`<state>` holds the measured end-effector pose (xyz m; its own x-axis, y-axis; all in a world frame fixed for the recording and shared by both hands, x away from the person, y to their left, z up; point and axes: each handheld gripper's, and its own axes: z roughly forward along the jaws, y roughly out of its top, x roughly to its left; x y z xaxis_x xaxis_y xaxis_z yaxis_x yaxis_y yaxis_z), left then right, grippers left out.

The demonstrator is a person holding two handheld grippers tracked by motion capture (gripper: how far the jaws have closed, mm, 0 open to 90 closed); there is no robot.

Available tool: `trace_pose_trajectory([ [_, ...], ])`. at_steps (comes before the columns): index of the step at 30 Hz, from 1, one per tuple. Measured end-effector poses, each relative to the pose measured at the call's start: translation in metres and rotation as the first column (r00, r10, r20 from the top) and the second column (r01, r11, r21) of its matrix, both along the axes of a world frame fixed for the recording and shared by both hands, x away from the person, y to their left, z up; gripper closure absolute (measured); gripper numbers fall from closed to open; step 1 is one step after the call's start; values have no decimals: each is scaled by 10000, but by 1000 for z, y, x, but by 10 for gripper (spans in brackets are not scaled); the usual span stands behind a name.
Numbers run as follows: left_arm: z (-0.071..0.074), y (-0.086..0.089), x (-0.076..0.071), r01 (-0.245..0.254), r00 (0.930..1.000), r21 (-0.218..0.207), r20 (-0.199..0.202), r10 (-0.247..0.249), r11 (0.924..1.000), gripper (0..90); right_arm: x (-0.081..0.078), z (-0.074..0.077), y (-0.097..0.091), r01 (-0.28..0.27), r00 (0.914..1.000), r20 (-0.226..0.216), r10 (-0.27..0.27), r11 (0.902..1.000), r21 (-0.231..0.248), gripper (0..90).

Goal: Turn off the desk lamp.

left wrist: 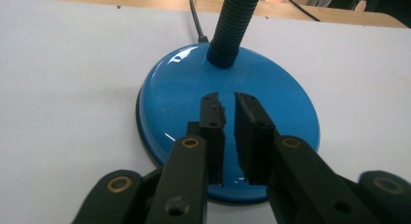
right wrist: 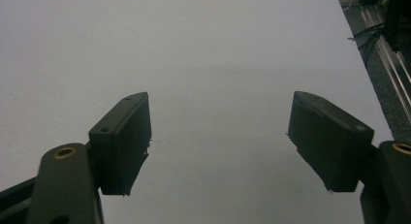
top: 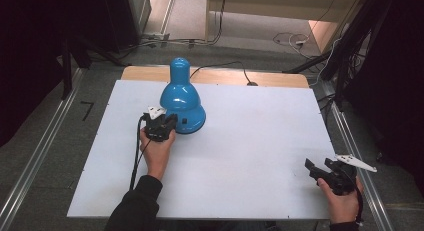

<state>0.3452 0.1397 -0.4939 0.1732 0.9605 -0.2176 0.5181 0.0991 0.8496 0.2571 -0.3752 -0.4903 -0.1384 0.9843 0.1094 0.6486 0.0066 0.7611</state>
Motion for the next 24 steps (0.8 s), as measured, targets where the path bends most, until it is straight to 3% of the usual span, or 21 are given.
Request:
trace_pose_trajectory([
  [10, -1, 6, -8, 255, 9997, 18, 29, -255, 9997, 711, 0, 0, 1, -4, 10000, 10, 4, 10000, -28, 224],
  [24, -3, 17, -15, 87, 9999, 37, 87, -88, 10000, 677, -1, 1, 1, -32, 10000, 29, 32, 10000, -61, 223],
])
